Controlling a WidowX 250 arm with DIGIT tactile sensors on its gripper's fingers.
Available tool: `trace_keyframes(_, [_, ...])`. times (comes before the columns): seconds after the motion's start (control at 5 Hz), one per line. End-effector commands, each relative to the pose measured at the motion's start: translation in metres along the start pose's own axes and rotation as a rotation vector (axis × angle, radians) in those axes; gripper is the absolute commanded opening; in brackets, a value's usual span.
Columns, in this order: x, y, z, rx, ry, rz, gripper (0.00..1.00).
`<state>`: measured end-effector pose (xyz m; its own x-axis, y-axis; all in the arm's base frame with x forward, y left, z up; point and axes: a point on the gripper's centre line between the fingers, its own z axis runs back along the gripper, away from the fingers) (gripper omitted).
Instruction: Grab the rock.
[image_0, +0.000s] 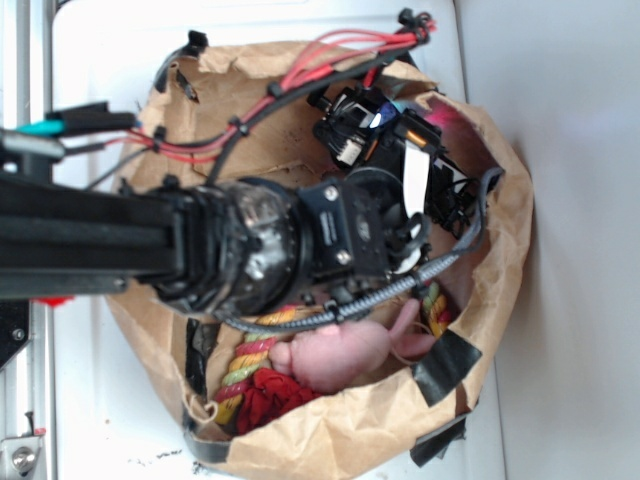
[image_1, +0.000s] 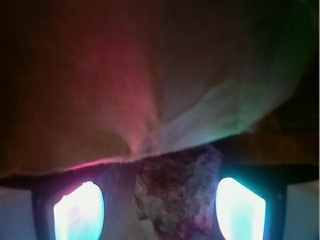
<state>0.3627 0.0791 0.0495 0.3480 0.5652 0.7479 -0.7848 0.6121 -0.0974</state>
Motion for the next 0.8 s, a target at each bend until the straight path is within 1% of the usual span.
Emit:
trace_keyframes(0.0, [0.0313, -0.0055, 0.002, -0.027, -0.021, 0.018, 0.0])
trace_keyframes(0.6, [0.0309, -0.0028, 0.0048, -0.048, -0.04, 0.011, 0.0])
